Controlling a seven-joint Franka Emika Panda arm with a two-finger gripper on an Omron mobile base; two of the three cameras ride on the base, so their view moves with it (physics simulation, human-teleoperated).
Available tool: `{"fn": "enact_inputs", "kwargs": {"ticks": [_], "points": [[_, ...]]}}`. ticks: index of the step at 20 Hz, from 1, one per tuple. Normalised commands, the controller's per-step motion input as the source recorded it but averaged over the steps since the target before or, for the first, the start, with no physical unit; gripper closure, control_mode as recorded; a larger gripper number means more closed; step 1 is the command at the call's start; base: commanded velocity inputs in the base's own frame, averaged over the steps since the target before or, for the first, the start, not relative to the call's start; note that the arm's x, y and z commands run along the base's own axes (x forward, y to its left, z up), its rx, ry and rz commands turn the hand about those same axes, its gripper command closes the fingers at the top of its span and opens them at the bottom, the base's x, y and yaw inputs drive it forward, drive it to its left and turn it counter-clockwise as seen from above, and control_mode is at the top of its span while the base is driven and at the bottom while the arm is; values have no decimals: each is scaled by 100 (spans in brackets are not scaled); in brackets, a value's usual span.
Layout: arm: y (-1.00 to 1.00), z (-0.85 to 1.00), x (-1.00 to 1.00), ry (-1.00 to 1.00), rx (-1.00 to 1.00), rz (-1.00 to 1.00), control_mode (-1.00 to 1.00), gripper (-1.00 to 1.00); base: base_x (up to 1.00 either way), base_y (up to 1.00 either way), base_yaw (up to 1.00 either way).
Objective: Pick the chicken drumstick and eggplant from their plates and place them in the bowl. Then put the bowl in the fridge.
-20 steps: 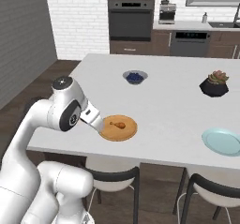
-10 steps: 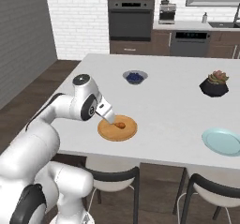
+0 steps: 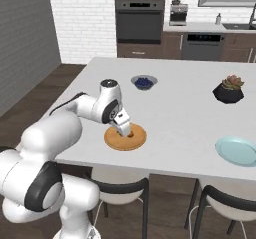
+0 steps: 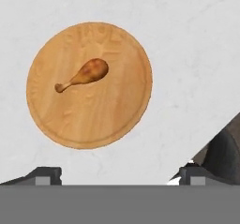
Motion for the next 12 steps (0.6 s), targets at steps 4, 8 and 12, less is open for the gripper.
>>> {"fn": "enact_inputs", "kwargs": {"ticks": [4, 8, 12], "points": [[0, -46, 43, 0, 0, -12, -100, -100, 0, 0, 0], [0, -36, 64, 0, 0, -10, -100, -100, 0, 0, 0], [-1, -29, 70, 2, 0, -6, -100, -100, 0, 0, 0]]}}
